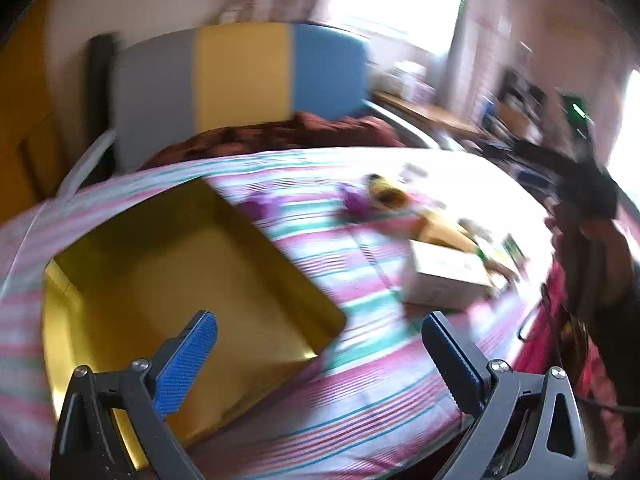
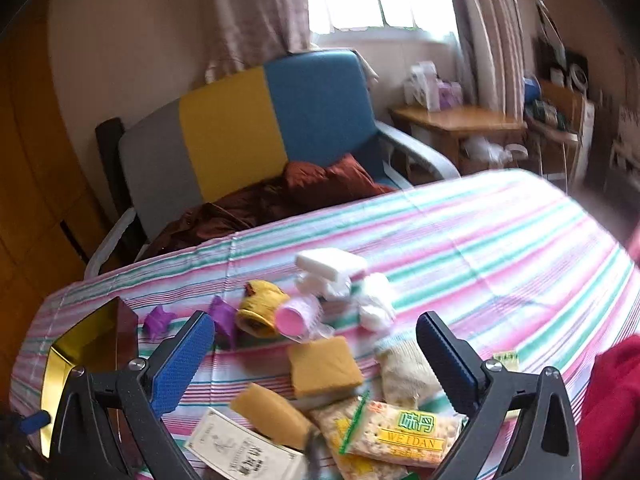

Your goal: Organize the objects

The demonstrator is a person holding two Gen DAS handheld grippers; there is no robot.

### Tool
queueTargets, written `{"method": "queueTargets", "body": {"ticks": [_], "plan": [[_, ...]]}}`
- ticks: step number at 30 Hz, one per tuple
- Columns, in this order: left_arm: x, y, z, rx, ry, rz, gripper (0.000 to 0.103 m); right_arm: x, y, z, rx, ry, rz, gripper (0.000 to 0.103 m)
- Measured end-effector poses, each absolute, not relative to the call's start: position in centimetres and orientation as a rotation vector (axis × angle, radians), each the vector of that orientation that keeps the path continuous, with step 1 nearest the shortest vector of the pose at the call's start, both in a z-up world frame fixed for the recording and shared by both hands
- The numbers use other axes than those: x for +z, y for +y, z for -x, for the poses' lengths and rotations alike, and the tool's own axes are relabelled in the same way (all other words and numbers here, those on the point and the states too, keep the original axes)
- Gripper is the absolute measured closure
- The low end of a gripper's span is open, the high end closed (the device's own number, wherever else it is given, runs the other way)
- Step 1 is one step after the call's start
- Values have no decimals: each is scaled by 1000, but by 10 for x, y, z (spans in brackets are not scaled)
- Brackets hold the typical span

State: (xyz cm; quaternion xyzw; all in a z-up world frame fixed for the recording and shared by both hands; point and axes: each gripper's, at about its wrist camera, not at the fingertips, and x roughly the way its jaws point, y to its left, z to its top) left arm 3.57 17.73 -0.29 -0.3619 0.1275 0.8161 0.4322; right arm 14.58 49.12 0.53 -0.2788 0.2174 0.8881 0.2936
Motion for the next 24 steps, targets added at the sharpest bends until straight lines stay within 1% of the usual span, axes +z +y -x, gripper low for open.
{"method": "queueTargets", "body": {"ticks": [3,6,10,24], "plan": [[-8,212,-48,1898,457,872,0,-9,504,-155,2338,652,757,0],[-14,239,-56,1791,569,834,0,-21,516,-162,2323,798,752,0],[-20,274,-61,1676,681,782,0,-23,524,-169,2315,876,711,0],[-52,355,-65,1341,958,631,1,-31,535,-167,2337,1003,714,0]]}}
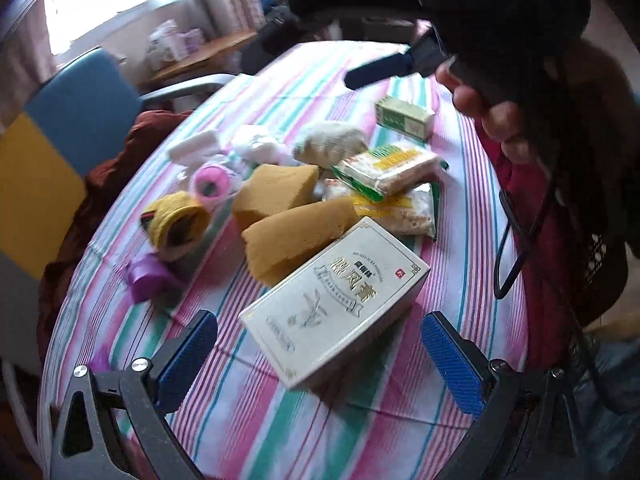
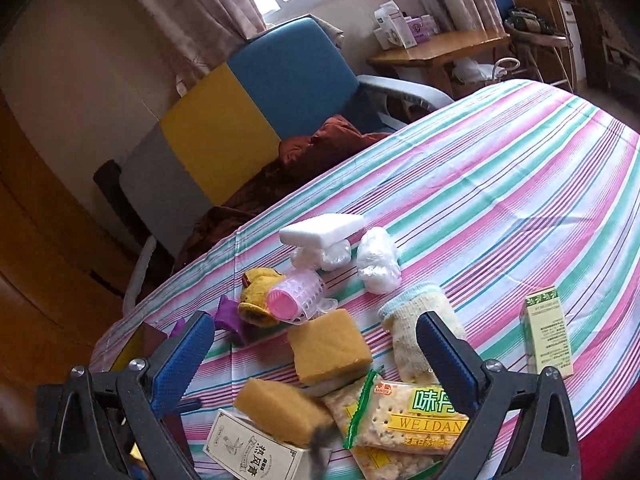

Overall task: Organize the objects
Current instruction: 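Grasp the white medicine box with the left tool while the right tool reaches the yellow sponge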

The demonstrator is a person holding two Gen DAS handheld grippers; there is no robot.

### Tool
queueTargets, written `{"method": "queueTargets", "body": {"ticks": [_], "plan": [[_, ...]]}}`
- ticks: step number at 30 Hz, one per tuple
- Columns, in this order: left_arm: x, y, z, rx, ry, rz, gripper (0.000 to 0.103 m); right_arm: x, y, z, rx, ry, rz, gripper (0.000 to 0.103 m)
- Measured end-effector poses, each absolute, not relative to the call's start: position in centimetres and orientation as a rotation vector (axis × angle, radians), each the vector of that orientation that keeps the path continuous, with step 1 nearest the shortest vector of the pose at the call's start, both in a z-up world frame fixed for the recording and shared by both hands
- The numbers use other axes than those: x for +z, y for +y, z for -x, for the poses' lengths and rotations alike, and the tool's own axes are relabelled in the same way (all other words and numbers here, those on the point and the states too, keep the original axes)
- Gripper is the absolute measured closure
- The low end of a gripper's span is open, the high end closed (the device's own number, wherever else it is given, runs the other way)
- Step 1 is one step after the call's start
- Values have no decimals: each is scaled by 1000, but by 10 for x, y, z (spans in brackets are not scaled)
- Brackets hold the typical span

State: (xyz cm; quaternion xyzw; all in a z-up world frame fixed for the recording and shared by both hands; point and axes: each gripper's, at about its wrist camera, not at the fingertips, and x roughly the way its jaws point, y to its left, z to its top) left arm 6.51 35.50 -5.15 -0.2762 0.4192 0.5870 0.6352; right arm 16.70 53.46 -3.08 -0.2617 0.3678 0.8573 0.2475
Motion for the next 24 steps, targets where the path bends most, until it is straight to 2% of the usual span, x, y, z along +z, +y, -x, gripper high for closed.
{"method": "queueTargets", "body": {"ticks": [5,7,8,9,10,15,24], "plan": [[-60,367,-67,1257,1007,614,1,-33,536,-166,2335,1016,724,0],[-63,369,-66,1236,1002,633,6,-33,536,-165,2332,1017,726,0],[-63,369,-66,1239,993,632,12,-33,536,-165,2332,1018,727,0],[-63,368,-66,1225,974,652,26,-33,536,-165,2332,1017,727,0],[-63,367,-64,1200,945,698,32,-34,536,-165,2330,1016,731,0],[-65,346,-68,1229,893,752,46,-34,534,-160,2332,992,765,0],[-62,308,-86,1329,747,865,47,-35,524,-150,2349,908,840,0]]}}
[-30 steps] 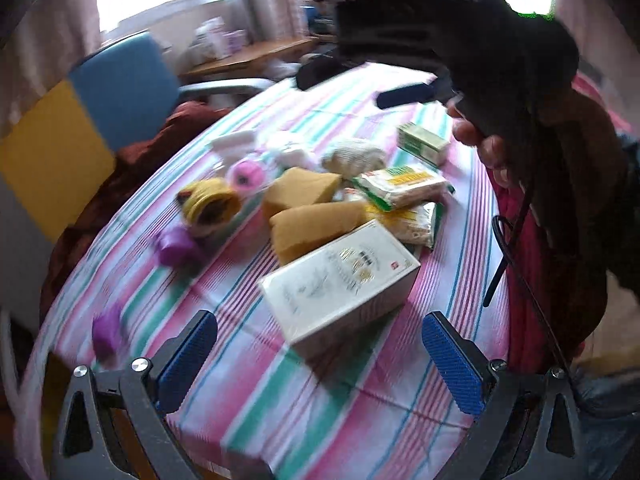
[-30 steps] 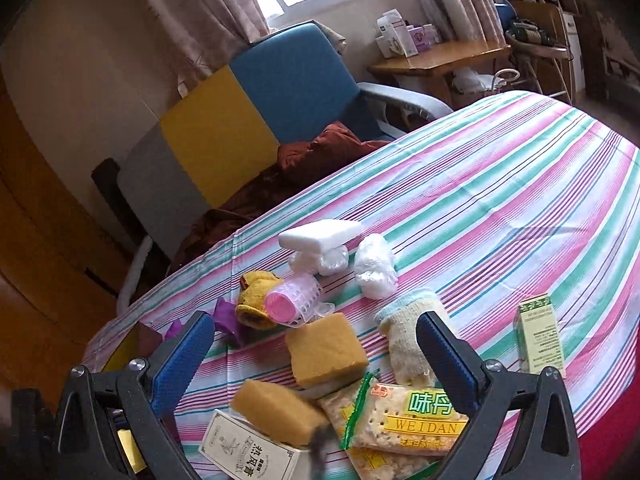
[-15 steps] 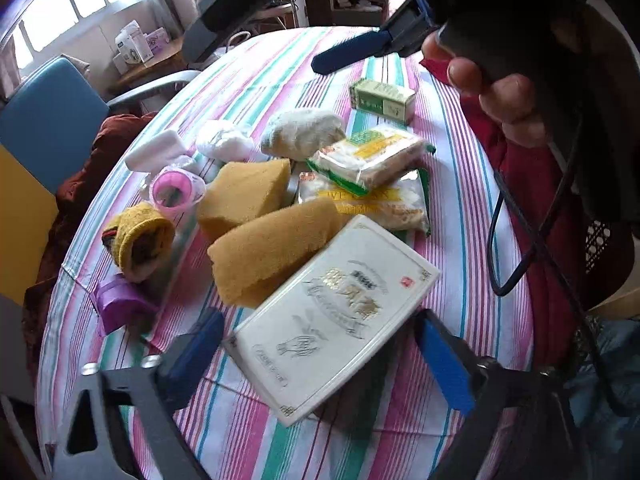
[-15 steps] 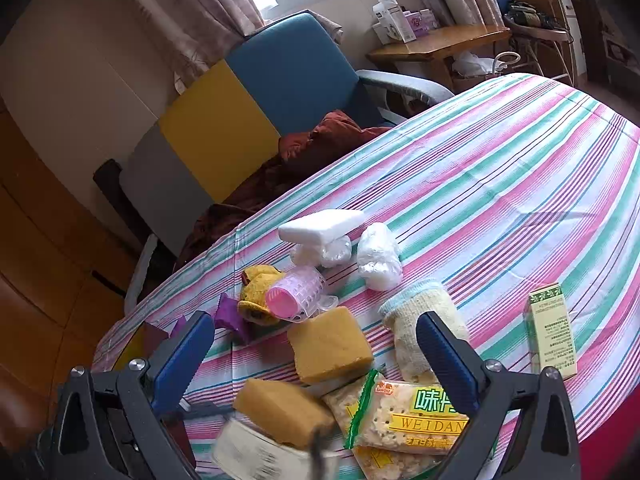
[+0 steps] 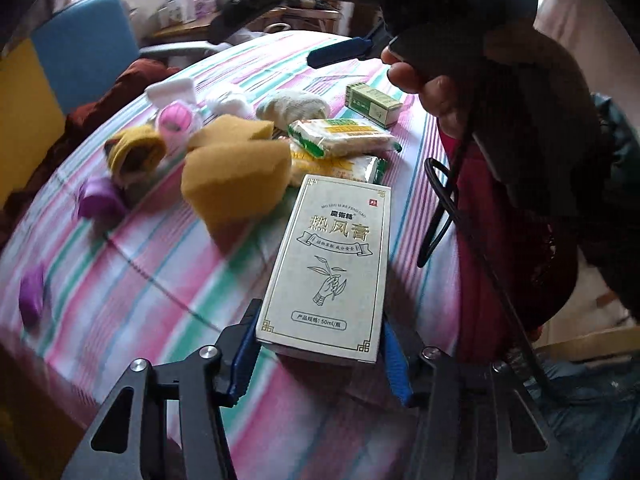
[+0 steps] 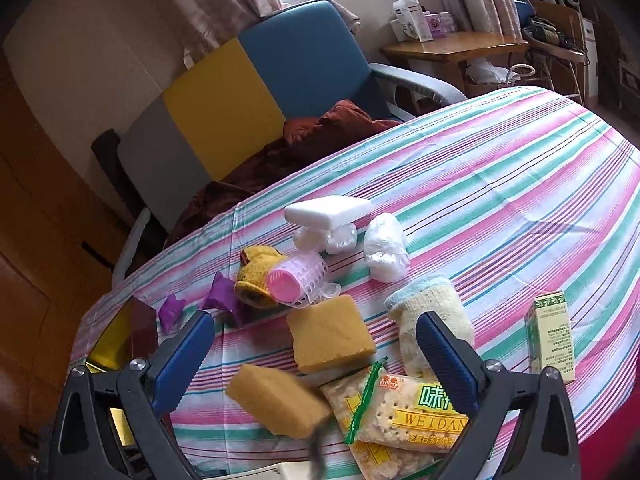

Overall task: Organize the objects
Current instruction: 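Grasp the white medicine box with the left tool while the right tool reaches the yellow sponge, then lower the white box and yellow sponge into the gold tray and open both tools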

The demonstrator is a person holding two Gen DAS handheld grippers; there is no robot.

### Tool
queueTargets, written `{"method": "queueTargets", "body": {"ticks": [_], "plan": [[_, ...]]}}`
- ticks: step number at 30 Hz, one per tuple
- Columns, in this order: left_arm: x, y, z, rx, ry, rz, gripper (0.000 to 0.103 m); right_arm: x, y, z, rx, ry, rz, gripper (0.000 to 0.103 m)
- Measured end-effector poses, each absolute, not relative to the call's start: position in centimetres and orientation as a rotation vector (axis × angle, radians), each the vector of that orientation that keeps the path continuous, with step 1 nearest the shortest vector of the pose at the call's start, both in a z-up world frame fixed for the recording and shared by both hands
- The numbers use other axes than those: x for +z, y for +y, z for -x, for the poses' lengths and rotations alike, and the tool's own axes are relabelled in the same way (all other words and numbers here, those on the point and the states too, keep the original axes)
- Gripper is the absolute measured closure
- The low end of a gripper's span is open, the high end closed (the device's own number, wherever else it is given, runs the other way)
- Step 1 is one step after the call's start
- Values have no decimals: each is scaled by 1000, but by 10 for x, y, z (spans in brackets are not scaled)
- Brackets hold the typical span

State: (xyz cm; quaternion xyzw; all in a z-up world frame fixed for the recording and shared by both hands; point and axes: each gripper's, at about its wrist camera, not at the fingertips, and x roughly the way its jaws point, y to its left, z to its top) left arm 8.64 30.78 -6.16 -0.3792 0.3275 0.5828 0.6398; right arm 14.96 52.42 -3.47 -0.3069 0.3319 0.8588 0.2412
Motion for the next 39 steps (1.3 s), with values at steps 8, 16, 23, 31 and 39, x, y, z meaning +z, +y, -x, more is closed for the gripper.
{"method": "queueTargets", "body": {"ticks": [8,16,23,31,39], "plan": [[-57,312,-93,1386,720,835,30,-38,521,-143,2353,896,892,0],[-65,315,-92,1392,669,864,51,-45,508,-128,2389,862,1020,10],[-61,277,-75,1499,513,944,51,-63,469,-94,2428,662,1293,25],[-49,244,-67,1566,391,967,51,-83,459,-84,2308,519,1431,60],[-24,222,-61,1642,276,907,51,-65,444,-89,2360,466,1366,67]]}}
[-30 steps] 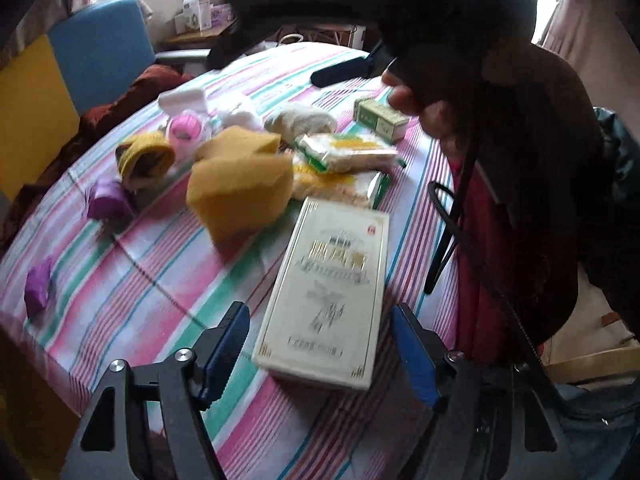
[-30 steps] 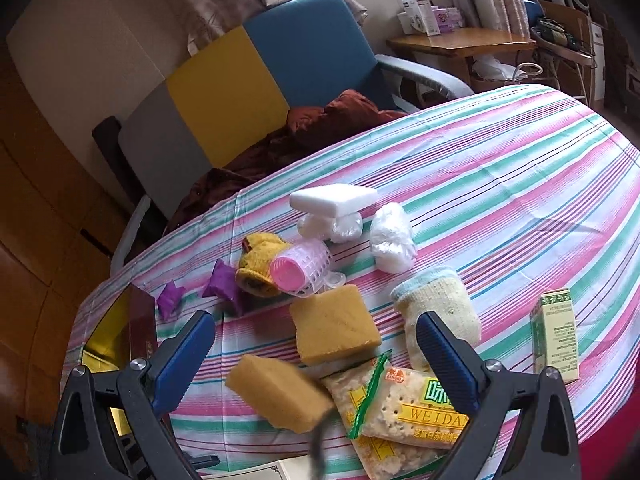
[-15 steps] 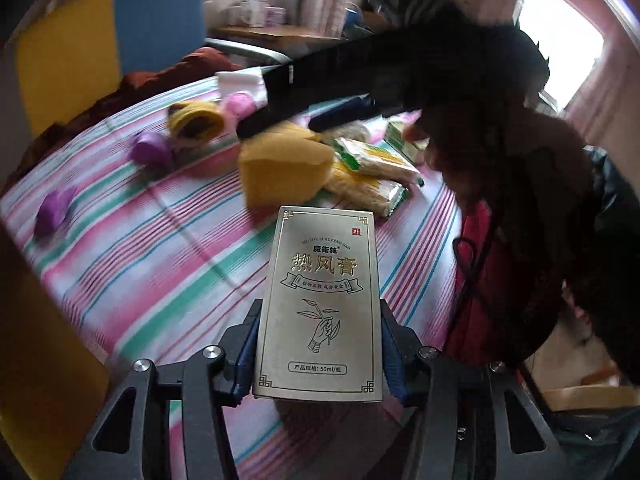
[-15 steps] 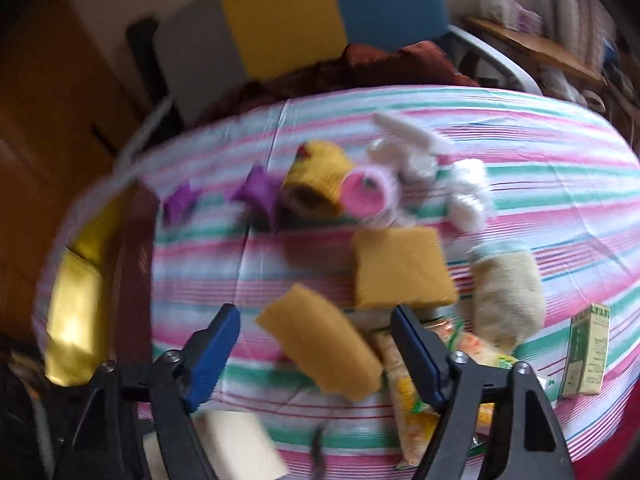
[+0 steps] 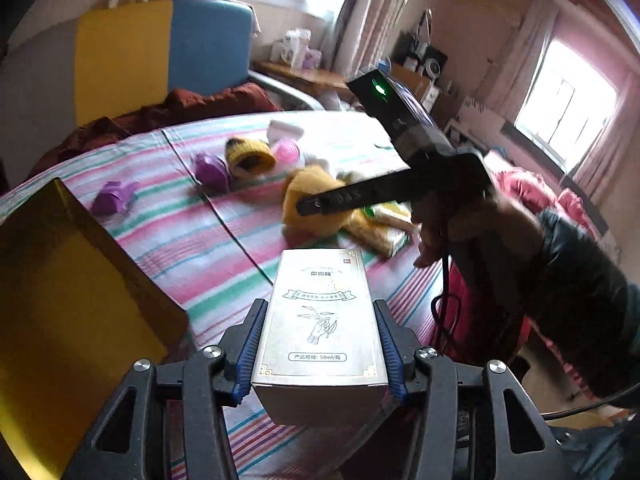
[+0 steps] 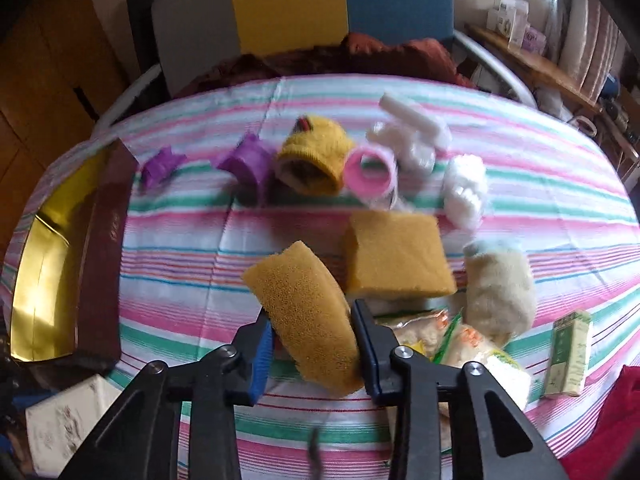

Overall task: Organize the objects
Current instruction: 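Lower the white box and yellow sponge into the gold tray and open both tools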

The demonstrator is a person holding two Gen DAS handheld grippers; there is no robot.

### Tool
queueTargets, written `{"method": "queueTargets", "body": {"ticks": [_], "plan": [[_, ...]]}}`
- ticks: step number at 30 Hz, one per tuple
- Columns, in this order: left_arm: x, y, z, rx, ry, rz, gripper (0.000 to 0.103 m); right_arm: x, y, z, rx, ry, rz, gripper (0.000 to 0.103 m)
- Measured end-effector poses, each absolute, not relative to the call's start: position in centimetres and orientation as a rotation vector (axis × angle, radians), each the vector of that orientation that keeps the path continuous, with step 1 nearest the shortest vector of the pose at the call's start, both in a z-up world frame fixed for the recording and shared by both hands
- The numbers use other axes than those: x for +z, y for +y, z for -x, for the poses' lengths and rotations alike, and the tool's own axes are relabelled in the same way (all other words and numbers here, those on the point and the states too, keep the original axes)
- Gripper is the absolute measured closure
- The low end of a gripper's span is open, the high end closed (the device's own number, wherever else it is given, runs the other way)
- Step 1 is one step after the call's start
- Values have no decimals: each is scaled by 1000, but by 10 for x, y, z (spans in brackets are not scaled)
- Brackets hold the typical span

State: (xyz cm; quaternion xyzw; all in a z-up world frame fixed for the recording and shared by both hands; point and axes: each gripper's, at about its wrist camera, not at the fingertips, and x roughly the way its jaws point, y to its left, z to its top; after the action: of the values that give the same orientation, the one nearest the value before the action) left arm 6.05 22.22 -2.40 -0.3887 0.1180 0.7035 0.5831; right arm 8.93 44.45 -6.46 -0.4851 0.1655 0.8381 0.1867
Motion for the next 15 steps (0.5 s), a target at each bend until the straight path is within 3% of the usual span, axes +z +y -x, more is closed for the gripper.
{"method": "queueTargets", "body": {"ticks": [8,15], "plan": [[2,173,-31,1840,154,855,51,-9,408,-84,2580,550,1223,67],[7,104,26,2167,52,906,51,-1,339,-27,2777,604,1320,66]]}}
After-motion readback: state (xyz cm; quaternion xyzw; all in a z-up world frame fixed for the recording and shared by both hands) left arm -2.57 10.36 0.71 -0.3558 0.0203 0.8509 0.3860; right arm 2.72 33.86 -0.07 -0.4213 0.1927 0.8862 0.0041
